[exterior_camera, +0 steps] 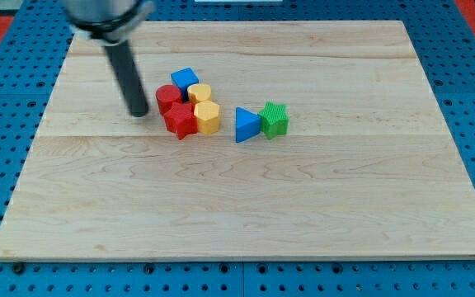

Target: Move the heart to the top center side

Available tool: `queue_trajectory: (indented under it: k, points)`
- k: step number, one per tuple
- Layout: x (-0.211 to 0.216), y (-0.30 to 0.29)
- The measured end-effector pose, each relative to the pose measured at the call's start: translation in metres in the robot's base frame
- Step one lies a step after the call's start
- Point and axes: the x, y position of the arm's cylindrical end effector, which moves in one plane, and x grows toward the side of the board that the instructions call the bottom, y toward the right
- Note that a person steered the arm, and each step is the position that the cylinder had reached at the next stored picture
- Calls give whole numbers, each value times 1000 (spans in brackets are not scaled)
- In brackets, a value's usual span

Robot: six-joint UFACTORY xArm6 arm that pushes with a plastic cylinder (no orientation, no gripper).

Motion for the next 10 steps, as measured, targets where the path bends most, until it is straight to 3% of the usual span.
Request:
queue_trajectory:
  k: [2, 4, 7, 9, 10]
  points:
    - [-8, 76]
    - [-41, 153]
    - [-105, 146]
    - [-129, 195]
    - [-140, 144]
